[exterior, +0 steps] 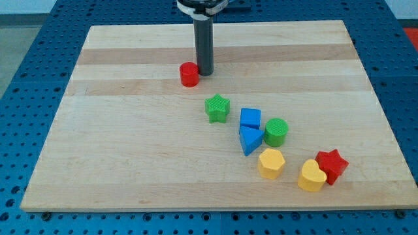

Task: Move the green star to the right of the red circle

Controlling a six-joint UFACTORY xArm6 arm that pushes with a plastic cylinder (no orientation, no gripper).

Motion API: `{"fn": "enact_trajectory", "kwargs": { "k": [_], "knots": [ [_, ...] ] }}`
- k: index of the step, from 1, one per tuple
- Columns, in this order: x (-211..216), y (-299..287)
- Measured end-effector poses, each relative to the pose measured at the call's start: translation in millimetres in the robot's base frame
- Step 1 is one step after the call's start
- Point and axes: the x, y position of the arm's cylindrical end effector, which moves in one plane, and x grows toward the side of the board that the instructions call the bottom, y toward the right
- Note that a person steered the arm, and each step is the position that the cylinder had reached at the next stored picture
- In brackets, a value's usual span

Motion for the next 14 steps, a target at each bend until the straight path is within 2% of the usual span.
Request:
{"fn": "enact_trajectory", "kwargs": {
  "k": [1,2,3,4,5,6,7,9,11,12,14],
  "knots": [
    [4.8,-15.1],
    [4.8,-6.5],
    [28.1,7.3],
    [73.9,-48.4],
    [103.5,-79.9],
    [116.7,-61.5],
    [117.5,-15.8],
    [78.3,35.3],
    [133.0,31.9],
    [121.3,60.6],
    [50.6,72.3]
  ]
}}
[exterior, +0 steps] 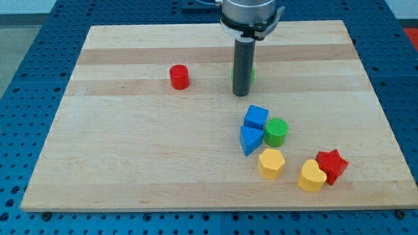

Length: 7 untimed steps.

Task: Move the green star to the right of the red circle

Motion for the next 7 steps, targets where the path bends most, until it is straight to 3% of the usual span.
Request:
{"fn": "enact_trajectory", "kwargs": {
  "k": [2,3,5,6,7],
  "knots": [
    [5.8,72.0],
    [-27.1,71.7],
    [-32.2,-37.4],
    [-32.2,-62.7],
    [-34.4,-13.7]
  ]
}}
